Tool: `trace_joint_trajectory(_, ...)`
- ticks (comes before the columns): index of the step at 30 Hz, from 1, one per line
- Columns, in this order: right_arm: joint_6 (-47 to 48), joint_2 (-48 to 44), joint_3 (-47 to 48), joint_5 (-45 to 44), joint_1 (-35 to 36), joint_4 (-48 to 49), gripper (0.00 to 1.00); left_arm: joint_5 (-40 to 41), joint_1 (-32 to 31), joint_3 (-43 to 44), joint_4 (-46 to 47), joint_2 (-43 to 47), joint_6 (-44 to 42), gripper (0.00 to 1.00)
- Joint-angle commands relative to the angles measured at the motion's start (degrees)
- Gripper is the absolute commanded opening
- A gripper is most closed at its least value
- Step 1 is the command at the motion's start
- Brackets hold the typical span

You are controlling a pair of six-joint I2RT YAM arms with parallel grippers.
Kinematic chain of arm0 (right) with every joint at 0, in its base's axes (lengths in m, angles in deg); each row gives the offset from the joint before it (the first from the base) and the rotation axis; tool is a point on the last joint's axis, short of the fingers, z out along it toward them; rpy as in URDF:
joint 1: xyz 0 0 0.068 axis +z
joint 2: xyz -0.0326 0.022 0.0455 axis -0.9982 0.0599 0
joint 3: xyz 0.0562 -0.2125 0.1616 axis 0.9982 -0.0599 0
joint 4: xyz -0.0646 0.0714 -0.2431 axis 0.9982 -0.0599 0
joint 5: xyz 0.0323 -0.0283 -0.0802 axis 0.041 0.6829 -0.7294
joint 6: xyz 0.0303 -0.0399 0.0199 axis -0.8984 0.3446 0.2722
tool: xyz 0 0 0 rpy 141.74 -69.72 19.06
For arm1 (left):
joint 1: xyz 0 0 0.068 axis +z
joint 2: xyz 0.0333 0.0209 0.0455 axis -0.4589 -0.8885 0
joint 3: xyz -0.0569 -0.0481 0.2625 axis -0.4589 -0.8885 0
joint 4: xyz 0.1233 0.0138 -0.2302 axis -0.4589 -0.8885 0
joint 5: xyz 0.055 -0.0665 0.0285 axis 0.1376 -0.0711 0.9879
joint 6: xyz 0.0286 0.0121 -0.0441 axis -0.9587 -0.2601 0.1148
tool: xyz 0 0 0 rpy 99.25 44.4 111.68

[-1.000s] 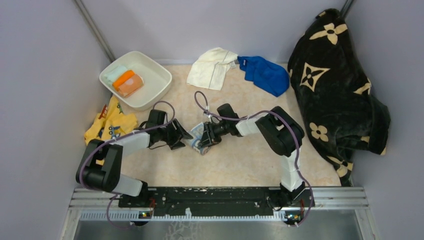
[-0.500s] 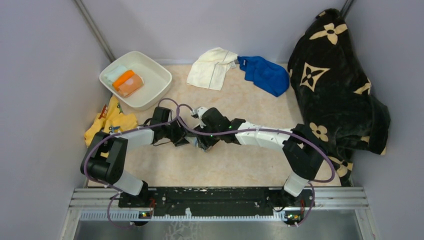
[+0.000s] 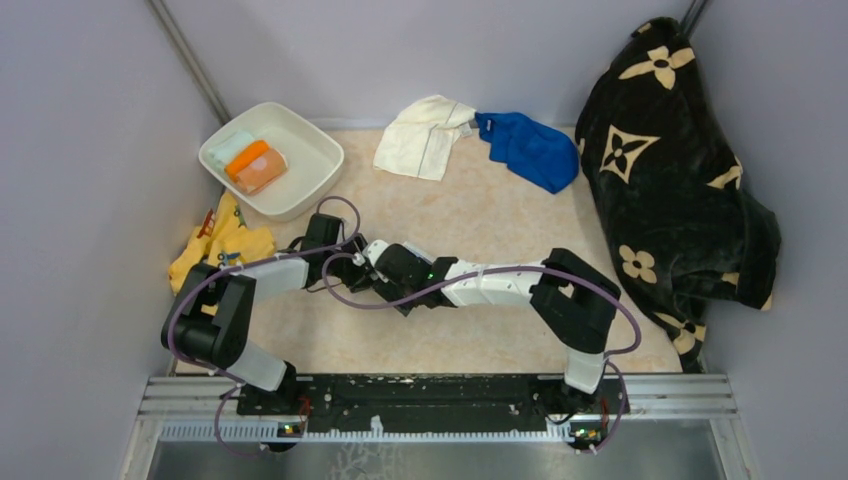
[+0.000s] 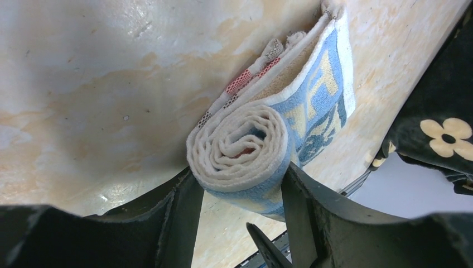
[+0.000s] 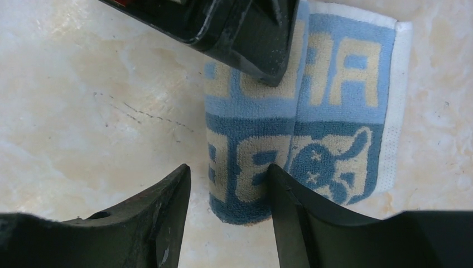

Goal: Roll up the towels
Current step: Roll the towel at the center of the board.

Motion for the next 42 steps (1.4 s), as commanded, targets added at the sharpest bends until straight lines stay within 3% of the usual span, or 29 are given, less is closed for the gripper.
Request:
trace_joint_trajectory(1, 0.9, 3.3, 0.5, -1.3, 1.4, 1.4, 0.52, 7.0, -0.6, -2.8, -5.8, -2.7, -2.8, 0.60)
trace_joint_trajectory(6, 1.0, 5.9, -0.7, 0.0, 1.4, 3.7, 0.43, 5.7, -0.5, -3.4, -4.8, -2.6, -1.9, 0.63)
trace_joint_trajectory(11, 0.7, 6.2, 0.1, 8.8, -1.0, 2.5, 0.10, 4.9, -0.4, -3.5, -5.3, 0.0, -1.4, 0.69)
trace_joint_trajectory(14, -1.7, 5.4, -0.2, 19.8, -4.7, 2.8, 0.00, 5.1, 0.2, -2.8, -6.9, 3.7, -1.4, 0.74)
trace_joint_trajectory(21, -12.9, 7.8, -2.3, 48.0, -14.3, 11.3, 0.00, 6.5, 2.4, -2.0, -12.9, 14.5, -0.5, 0.84)
trace_joint_trajectory(28, -25.2, 13.6, -2.8, 63.0, -20.5, 21.0, 0.00, 5.2, 2.4, -5.6, -12.9, 20.3, 1.5, 0.85)
trace_joint_trajectory(37, -32.7, 20.1, -2.6, 65.8, -23.4, 24.1, 0.03, 4.4, 2.3, -4.1, -6.7, 12.3, 1.2, 0.74)
trace_joint_trajectory(42, -30.8, 16.1, -3.4, 61.3, -23.4, 22.7, 0.16, 4.2, 1.8, -2.8, -4.8, 5.6, -0.1, 0.60)
